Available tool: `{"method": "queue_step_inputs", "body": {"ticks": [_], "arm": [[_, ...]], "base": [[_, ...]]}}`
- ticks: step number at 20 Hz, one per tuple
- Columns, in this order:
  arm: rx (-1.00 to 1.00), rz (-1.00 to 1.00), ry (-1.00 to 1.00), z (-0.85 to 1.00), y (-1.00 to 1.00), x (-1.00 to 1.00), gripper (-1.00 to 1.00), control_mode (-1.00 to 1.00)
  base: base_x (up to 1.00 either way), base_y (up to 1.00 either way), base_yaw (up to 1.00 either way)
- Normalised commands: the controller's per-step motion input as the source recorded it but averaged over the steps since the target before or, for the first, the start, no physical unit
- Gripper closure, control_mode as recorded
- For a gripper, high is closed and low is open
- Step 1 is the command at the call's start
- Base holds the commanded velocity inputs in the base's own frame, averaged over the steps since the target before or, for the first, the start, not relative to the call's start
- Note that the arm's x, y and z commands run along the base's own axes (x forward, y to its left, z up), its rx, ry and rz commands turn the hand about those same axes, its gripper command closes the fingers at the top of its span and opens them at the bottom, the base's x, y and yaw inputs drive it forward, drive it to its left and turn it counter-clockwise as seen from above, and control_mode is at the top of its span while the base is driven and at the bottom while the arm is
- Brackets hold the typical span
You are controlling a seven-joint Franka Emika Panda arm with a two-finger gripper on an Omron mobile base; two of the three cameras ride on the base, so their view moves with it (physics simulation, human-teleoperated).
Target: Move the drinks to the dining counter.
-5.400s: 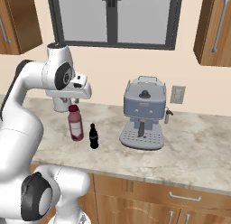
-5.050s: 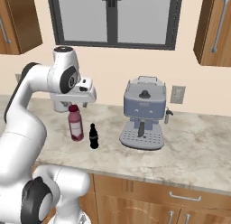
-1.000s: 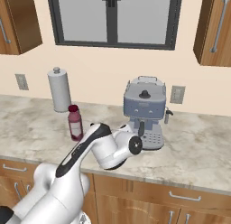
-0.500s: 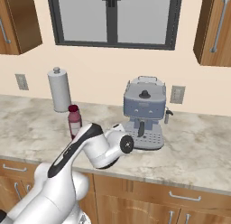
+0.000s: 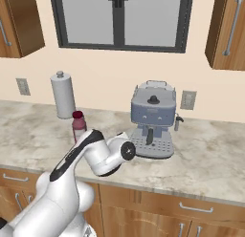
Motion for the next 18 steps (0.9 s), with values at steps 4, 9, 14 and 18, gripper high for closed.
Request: {"method": "queue_step_inputs", "body": {"ticks": [4,9,14,18], "arm": [[0.00,0.00,0.13,-0.15,0.04,0.34,-1.00,-1.00],[0.00,0.00,0.09,-0.04,0.01,0.30,-1.00,-1.00],[0.00,0.00,0.05,-0.04,0.02,0.31,-1.00,-1.00],[0.01,0.00,0.05,-0.11,0.11,0.28,-1.00,-1.00]], "base": [[0.00,0.00,0.00],[0.00,0.00,0.00],[0.00,0.00,0.00],[0.00,0.00,0.00]]}}
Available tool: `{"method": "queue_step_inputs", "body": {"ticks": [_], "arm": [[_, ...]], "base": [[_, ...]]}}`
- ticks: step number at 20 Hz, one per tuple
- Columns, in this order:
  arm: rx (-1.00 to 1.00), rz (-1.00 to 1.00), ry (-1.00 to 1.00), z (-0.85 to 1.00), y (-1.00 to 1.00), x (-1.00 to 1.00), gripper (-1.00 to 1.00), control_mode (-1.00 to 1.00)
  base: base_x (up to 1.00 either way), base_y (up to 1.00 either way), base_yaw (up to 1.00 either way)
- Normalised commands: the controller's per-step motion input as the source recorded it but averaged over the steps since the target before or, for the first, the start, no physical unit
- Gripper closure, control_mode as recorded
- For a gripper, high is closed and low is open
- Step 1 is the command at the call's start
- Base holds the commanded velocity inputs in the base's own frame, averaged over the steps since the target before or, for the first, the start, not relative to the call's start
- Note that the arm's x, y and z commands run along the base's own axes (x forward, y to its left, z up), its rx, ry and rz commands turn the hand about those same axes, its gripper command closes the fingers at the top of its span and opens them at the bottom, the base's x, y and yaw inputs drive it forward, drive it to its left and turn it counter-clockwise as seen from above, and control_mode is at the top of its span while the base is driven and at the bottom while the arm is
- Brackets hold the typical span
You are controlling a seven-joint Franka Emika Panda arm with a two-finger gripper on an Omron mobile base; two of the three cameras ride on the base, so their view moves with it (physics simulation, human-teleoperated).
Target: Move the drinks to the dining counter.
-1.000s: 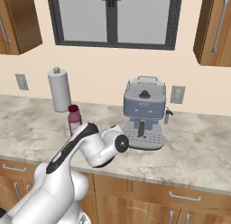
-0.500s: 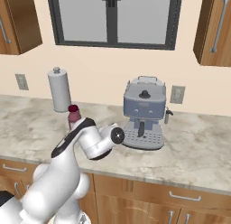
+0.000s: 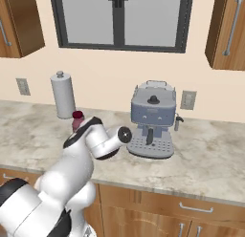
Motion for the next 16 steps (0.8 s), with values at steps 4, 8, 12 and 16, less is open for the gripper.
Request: {"method": "queue_step_inputs", "body": {"ticks": [4,8,12,16], "arm": [[0.00,0.00,0.05,-0.13,0.22,0.21,-1.00,-1.00],[0.00,0.00,0.03,-0.12,0.21,0.17,-1.00,-1.00],[0.00,0.00,0.00,-0.07,0.16,0.08,-1.00,-1.00],[0.00,0.00,0.00,-0.03,0.11,0.06,-1.00,-1.00]], "base": [[0.00,0.00,0.00],[0.00,0.00,0.00],[0.00,0.00,0.00],[0.00,0.00,0.00]]}}
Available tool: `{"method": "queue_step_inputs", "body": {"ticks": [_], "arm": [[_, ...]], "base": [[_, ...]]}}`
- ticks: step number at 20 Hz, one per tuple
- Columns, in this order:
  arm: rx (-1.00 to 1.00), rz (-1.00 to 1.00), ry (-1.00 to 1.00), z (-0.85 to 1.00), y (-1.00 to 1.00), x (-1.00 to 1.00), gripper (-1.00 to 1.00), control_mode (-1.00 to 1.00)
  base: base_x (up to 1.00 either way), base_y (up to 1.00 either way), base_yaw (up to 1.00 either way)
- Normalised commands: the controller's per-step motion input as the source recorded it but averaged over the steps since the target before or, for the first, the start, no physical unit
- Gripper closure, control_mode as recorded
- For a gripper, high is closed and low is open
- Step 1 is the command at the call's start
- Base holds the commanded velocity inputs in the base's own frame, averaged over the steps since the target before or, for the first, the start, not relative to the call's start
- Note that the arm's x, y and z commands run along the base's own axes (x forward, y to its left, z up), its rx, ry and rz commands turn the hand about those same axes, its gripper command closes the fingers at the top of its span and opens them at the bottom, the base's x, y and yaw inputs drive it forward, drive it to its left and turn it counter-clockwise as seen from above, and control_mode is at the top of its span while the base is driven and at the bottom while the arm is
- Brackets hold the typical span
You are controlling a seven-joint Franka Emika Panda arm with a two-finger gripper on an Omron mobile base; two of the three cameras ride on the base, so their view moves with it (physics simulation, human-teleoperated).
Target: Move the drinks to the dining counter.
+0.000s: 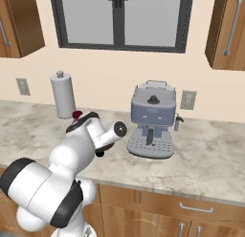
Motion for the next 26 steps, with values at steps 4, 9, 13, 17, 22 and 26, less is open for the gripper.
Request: {"method": "queue_step_inputs", "body": {"ticks": [4,9,13,17,22,26], "arm": [[0.00,0.00,0.00,0.00,0.00,0.01,1.00,-1.00],[0.00,0.00,-0.12,0.20,0.00,-0.07,1.00,-1.00],[0.00,0.00,-0.33,0.72,0.00,-0.28,1.00,-1.00],[0.00,-0.02,-0.12,0.31,0.00,-0.05,1.00,-1.00],[0.01,0.00,0.00,0.09,0.00,-0.03,1.00,-1.00],[0.05,0.00,-0.02,0.76,0.00,-0.37,1.00,-1.00]], "base": [[0.00,0.00,0.00],[0.00,0.00,0.00],[0.00,0.00,0.00],[0.00,0.00,0.00],[0.00,0.00,0.00],[0.00,0.00,0.00]]}}
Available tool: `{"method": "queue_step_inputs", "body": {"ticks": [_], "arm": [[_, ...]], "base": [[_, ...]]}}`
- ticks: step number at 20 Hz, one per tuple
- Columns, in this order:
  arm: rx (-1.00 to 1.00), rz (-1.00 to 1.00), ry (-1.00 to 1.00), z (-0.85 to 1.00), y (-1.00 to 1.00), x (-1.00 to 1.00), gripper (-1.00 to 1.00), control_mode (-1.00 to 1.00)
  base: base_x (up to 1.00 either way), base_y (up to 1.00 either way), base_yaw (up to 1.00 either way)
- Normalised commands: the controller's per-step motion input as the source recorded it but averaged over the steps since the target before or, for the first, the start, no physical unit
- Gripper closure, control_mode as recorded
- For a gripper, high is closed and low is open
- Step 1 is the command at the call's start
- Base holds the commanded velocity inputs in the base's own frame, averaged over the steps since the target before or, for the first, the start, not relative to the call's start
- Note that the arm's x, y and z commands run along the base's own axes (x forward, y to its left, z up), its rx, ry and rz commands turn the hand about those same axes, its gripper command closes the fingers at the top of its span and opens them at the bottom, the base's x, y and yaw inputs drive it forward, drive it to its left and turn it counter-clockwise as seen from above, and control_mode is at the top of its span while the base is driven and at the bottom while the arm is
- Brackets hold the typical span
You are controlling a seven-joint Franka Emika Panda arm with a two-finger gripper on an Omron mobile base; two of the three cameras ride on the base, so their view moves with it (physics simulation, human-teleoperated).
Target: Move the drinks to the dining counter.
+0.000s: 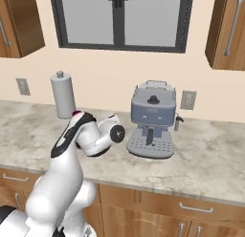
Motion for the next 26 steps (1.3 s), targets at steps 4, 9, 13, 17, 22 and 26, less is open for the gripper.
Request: {"method": "queue_step_inputs", "body": {"ticks": [4,9,13,17,22,26], "arm": [[0.01,-0.07,-0.03,1.00,0.00,-0.51,1.00,-1.00],[0.00,-0.06,-0.21,0.89,0.00,-0.75,1.00,-1.00],[0.00,-0.01,-0.21,0.23,0.00,-0.55,1.00,-1.00],[0.00,0.00,0.00,0.00,0.00,0.00,1.00,1.00],[0.00,0.00,0.00,0.00,0.00,0.00,1.00,1.00],[0.00,0.00,0.00,0.00,0.00,0.00,1.00,1.00]], "base": [[0.00,0.00,0.00],[0.00,0.00,0.00],[0.00,0.00,0.00],[-0.23,0.00,0.05],[-0.84,0.00,0.49],[-0.45,-0.03,0.77]]}}
